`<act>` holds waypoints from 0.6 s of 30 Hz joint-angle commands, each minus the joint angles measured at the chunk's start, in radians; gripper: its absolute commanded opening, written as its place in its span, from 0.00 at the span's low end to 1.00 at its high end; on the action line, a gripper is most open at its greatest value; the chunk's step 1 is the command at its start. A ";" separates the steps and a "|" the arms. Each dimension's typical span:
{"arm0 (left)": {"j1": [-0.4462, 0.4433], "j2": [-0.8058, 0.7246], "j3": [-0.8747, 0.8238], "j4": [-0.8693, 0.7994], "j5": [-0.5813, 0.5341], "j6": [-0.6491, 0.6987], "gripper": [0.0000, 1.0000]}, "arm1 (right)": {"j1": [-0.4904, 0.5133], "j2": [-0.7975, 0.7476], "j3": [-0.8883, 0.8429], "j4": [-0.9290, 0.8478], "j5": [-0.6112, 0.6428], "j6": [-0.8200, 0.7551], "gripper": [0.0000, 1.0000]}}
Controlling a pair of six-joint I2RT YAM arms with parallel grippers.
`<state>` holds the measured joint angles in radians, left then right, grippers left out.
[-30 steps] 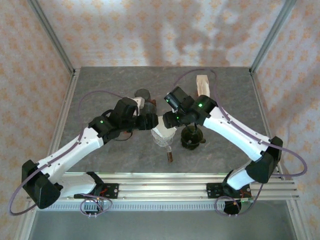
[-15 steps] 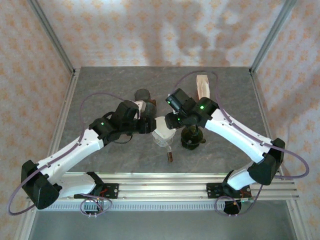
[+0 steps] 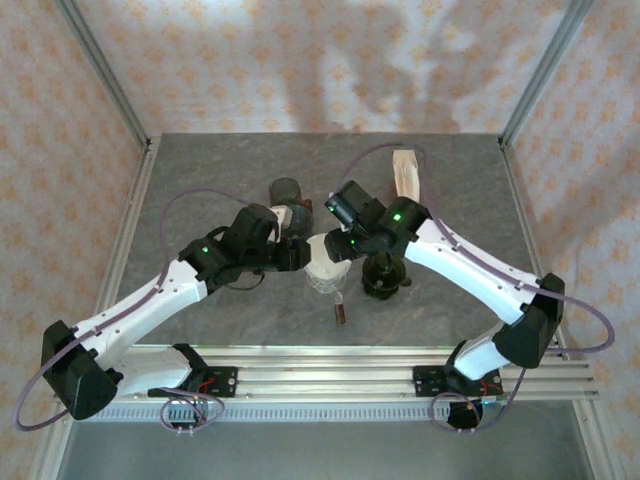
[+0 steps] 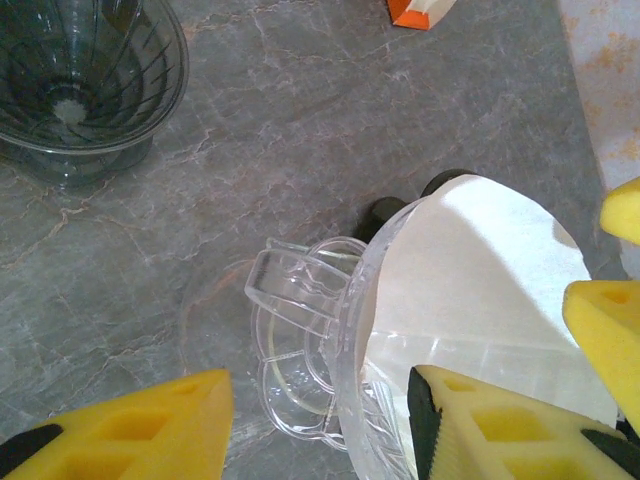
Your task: Place the coffee filter in the dripper
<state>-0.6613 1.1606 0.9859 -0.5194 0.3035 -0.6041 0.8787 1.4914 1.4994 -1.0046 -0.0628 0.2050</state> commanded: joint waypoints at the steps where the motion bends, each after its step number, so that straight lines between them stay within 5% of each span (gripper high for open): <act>1: -0.007 -0.011 -0.021 0.014 0.004 -0.012 0.50 | 0.009 0.018 -0.017 0.005 0.056 0.001 0.52; 7: -0.007 -0.013 -0.036 0.028 0.006 -0.022 0.50 | 0.011 0.028 -0.037 0.005 0.106 0.018 0.49; 18: -0.008 -0.013 -0.039 0.033 0.006 -0.023 0.50 | 0.043 0.089 -0.003 0.021 0.083 0.004 0.62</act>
<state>-0.6613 1.1606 0.9562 -0.5041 0.3073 -0.6239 0.9203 1.5532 1.4723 -0.9829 -0.0071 0.2054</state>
